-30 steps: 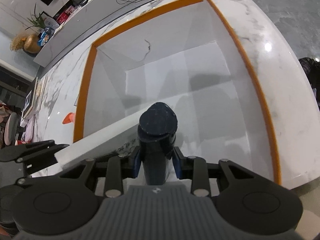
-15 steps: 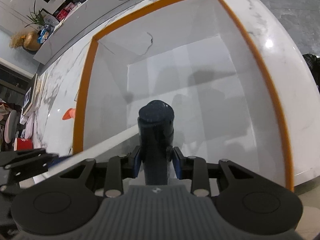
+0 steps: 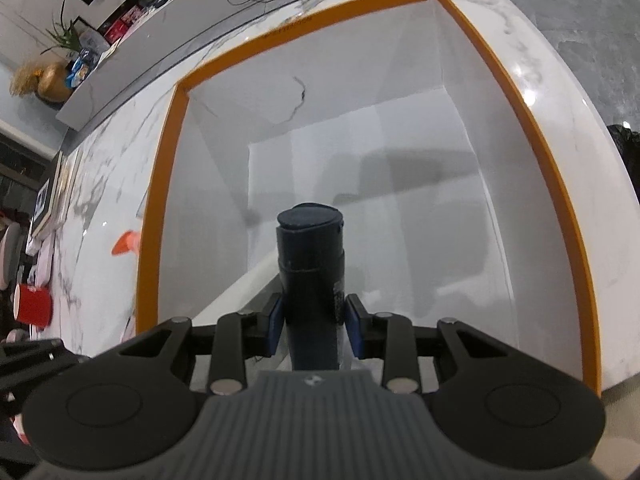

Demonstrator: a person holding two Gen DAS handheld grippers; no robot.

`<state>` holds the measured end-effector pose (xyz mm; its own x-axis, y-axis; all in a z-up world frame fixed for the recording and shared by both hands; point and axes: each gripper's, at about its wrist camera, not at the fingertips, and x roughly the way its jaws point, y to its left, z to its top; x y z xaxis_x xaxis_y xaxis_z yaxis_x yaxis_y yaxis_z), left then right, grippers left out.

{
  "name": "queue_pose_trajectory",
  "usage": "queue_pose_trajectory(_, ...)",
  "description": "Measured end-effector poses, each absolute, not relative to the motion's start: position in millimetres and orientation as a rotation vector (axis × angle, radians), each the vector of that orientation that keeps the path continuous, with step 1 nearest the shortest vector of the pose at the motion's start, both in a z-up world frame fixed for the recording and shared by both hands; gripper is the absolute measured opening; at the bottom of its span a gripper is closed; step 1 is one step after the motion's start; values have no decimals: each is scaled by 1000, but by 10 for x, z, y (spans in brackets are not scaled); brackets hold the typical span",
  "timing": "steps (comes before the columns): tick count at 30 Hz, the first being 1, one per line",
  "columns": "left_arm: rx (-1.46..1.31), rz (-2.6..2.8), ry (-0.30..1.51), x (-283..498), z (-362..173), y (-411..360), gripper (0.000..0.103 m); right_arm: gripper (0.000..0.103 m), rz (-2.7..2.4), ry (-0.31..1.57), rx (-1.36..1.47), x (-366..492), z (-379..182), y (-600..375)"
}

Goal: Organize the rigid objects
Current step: 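Lower and release the white box with the left gripper while the right gripper releases the can inside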

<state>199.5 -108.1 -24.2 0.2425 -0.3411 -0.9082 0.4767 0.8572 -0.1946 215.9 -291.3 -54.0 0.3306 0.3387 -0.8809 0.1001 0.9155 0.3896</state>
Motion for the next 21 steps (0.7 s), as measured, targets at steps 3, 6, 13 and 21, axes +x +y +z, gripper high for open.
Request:
queue_pose_trajectory(3, 140, -545, 1194, 2065, -305, -1116, 38, 32, 157, 1225, 386, 2216, -505, -2898)
queue_pose_trajectory(6, 184, -543, 1164, 2080, -343, -1188, 35, 32, 159, 1225, 349, 2209, -454, -2896)
queue_pose_trajectory(13, 301, -576, 1133, 1963, -440, -1321, 34, 32, 155, 1259, 348, 2152, -492, -2966)
queue_pose_trajectory(21, 208, -628, 1064, 1921, -51, -1019, 46, 32, 154, 1282, 324, 2124, -631, -2888)
